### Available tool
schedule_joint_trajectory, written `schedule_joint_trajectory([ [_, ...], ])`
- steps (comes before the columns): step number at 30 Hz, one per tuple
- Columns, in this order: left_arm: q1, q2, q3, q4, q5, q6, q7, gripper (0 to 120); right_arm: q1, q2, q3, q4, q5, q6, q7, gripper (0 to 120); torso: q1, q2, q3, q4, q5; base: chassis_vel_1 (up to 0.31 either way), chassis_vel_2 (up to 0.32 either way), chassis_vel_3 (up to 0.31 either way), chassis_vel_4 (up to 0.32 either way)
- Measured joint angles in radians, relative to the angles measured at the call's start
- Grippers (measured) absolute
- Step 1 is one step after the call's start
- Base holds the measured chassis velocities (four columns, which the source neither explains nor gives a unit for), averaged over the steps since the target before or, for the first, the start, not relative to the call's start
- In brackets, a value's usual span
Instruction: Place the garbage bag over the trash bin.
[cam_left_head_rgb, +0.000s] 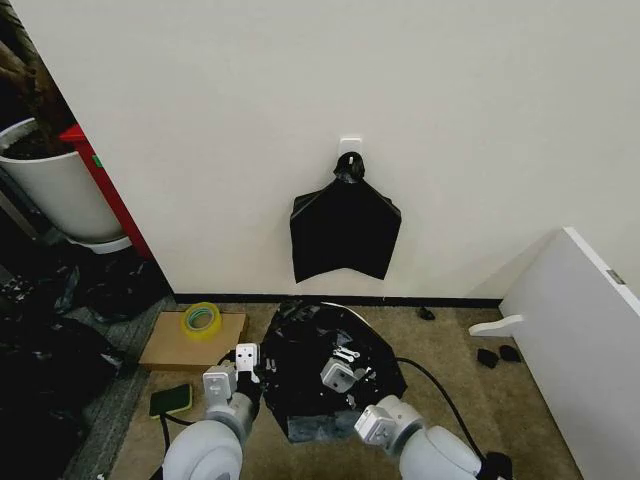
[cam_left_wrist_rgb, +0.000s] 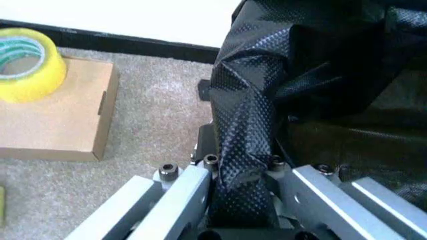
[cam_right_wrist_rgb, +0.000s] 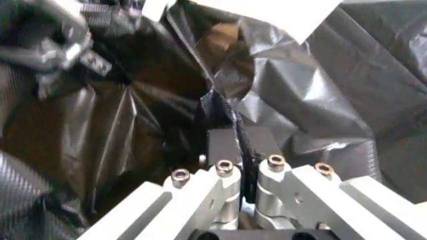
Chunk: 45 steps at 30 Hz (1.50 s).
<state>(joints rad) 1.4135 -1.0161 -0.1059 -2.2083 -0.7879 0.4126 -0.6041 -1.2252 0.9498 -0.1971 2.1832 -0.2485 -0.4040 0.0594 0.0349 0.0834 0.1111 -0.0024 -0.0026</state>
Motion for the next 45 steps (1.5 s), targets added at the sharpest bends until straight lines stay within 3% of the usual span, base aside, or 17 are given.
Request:
schedule_joint_trajectory([
  [3, 0.014, 0.012, -0.002, 0.009, 0.07, -0.011, 0.034, 1, 0.015, -0.001, 0.016, 0.018, 0.091, 0.008, -0.001, 0, 0.0, 0.0, 0.0, 0.0, 0.0, 0.0, 0.0, 0.0, 0.0],
  [6, 0.045, 0.033, -0.003, 0.016, 0.211, -0.046, 0.107, 1, 0.073, -0.02, 0.04, 0.062, 0.337, -0.006, 0.016, 0, 0.0, 0.0, 0.0, 0.0002, 0.0, 0.0, 0.0, 0.0, 0.0],
  [7, 0.045, 0.033, -0.003, 0.016, 0.211, -0.046, 0.107, 1, 0.073, -0.02, 0.04, 0.062, 0.337, -0.006, 0.016, 0, 0.0, 0.0, 0.0, 0.0002, 0.0, 0.0, 0.0, 0.0, 0.0],
  [11, 0.07, 0.048, -0.004, 0.026, 0.35, -0.102, 0.175, 1, 0.165, -0.05, 0.069, 0.088, 0.621, -0.078, 0.073, 0, 0.0, 0.0, 0.0, 0.0002, -0.0001, 0.0, 0.0, 0.0, 0.0],
  [12, 0.077, 0.052, -0.006, 0.032, 0.396, -0.122, 0.196, 1, 0.195, -0.057, 0.079, 0.082, 0.704, -0.107, 0.094, 0, 0.0, 0.0, 0.0, 0.0, -0.0001, 0.0, 0.0, 0.0, 0.0],
  [15, 0.085, 0.056, -0.009, 0.037, 0.443, -0.144, 0.215, 1, 0.226, -0.067, 0.087, 0.062, 0.772, -0.128, 0.112, 0, 0.0, 0.0, 0.0, 0.0003, 0.0001, 0.0, 0.0, 0.0, 0.0],
  [17, 0.106, 0.072, -0.017, 0.051, 0.593, -0.217, 0.273, 1, 0.3, -0.098, 0.09, -0.016, 0.891, -0.175, 0.143, 0, 0.0, 0.0, 0.0, 0.0002, 0.0002, 0.0, 0.0, 0.0, 0.0],
  [19, 0.107, 0.079, -0.016, 0.058, 0.626, -0.249, 0.292, 1, 0.318, -0.116, 0.086, -0.051, 0.917, -0.19, 0.153, 0, 0.0, 0.0, 0.0, 0.0003, 0.0001, 0.0, 0.0, 0.0, 0.0],
  [25, 0.106, 0.081, -0.018, 0.071, 0.641, -0.31, 0.305, 1, 0.322, -0.15, 0.095, -0.102, 0.919, -0.206, 0.148, 0, 0.0, 0.0, 0.0, 0.0001, 0.0003, 0.0, 0.0, 0.0, 0.0],
  [32, 0.1, 0.068, -0.014, 0.084, 0.581, -0.373, 0.309, 1, 0.26, -0.196, 0.133, -0.183, 0.894, -0.159, 0.058, 0, 0.0, 0.0, 0.0, 0.0, 0.0001, 0.0, 0.0, 0.0, 0.0],
  [40, 0.089, 0.054, -0.02, 0.068, 0.447, -0.312, 0.279, 1, 0.187, -0.187, 0.187, -0.139, 0.887, -0.097, 0.026, 0, 0.0, 0.0, 0.0, 0.0, 0.0, 0.0, 0.0, 0.0, 0.0],
  [45, 0.082, 0.046, -0.026, 0.061, 0.35, -0.267, 0.26, 1, 0.144, -0.174, 0.24, -0.101, 0.944, -0.092, 0.044, 18, 0.0, 0.0, 0.0, 0.0001, 0.0, 0.0, 0.0, 0.0, 0.0],
])
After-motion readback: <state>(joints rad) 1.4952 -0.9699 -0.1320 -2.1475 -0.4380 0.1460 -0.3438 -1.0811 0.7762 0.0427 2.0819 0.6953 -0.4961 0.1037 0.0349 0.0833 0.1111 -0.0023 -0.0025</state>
